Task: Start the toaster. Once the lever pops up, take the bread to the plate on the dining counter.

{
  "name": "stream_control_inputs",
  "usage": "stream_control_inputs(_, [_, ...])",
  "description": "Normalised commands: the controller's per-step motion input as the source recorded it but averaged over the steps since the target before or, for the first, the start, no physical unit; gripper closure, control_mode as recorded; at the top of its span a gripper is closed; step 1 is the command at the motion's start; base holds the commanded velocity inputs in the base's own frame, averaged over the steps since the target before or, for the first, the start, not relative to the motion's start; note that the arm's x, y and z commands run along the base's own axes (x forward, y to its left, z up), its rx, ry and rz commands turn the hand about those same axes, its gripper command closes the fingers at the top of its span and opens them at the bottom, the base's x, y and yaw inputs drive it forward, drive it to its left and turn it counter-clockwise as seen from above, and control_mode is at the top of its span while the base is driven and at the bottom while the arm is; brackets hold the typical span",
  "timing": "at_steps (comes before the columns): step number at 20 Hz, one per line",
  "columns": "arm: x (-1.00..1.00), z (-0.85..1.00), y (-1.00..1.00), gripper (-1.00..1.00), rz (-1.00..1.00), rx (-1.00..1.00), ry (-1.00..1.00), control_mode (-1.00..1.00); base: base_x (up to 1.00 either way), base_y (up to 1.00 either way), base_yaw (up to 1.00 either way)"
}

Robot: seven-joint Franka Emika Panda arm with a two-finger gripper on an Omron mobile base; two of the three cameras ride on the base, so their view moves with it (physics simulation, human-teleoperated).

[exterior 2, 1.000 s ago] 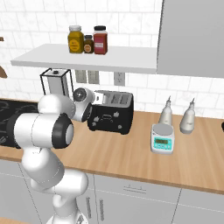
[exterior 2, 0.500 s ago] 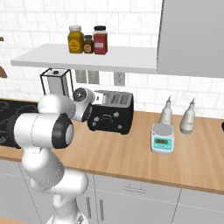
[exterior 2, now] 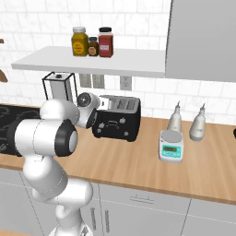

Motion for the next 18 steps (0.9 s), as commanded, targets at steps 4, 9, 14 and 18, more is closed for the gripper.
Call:
stream_control_inputs(4, [0.00, 0.00, 0.00, -1.00, 0.00, 0.00, 0.00, -1.00, 0.00, 0.00, 0.00])
stream_control_inputs(9, [0.00, 0.00, 0.00, -1.00, 0.00, 0.00, 0.00, -1.00, 0.00, 0.00, 0.00])
stream_control_inputs(14, [0.00, 0.00, 0.00, -1.00, 0.00, 0.00, 0.00, -1.00, 0.00, 0.00, 0.00])
stream_control_inputs(18, [0.00, 0.00, 0.00, -1.00, 0.00, 0.00, 0.00, -1.00, 0.00, 0.00, 0.00])
